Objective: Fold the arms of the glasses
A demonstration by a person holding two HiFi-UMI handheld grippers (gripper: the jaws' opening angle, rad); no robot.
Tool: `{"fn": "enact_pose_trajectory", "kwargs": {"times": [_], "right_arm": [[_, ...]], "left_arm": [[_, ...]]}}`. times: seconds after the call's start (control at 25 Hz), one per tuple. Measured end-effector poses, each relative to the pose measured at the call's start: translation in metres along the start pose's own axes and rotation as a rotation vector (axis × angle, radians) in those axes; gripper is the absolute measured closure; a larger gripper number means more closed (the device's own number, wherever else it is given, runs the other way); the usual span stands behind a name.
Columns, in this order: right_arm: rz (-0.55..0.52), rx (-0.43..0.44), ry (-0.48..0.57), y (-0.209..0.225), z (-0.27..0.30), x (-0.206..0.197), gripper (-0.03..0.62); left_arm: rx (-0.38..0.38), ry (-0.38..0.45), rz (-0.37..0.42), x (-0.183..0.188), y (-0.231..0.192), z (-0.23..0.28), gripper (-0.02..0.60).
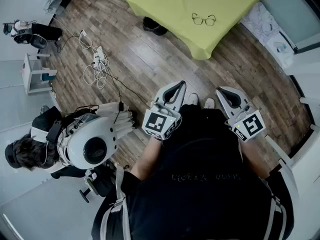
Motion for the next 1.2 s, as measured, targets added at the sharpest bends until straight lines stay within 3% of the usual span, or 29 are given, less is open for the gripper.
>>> {"fn": "enact_pose_trajectory", "kwargs": {"times": [0.2, 0.56, 0.72, 0.92, 1.2], "right_arm": [[-0.001, -0.027, -0.021, 0.014, -0.008, -0.002, 0.565], [0.026, -0.066, 0.023, 0.043, -0.011, 0.002, 0.56], [-0.004, -0.033, 0.032, 0.066, 0.014, 0.005, 0.562], [0.186, 0.012, 0.03, 0.097, 0.054, 0.008, 0.562], [0.183, -0.019, -0.095, 0.155, 0.094, 0.014, 0.56]], "left_arm": [[0.015, -0.003, -0.043, -0.004, 0.002, 0.007, 0.563], [0.022, 0.005, -0.037, -0.005, -0.007, 0.025, 0.563], [0.005, 0.008, -0.036, -0.005, -0.026, 0.048, 0.563], [0.0, 0.002, -0.084, -0.012, -0.063, 0.081, 0.563], [-0.043, -0.002, -0.093, 0.005, -0.114, 0.136, 0.562]]}}
Point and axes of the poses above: the fingertips, and each gripper's own axes: z forward along the fingers, y to its right, x out of its top, the point moved 7 cm from there along -z, backward along the fingers, and after that the axes turned 3 degrees about z, right-handed, at the moved point
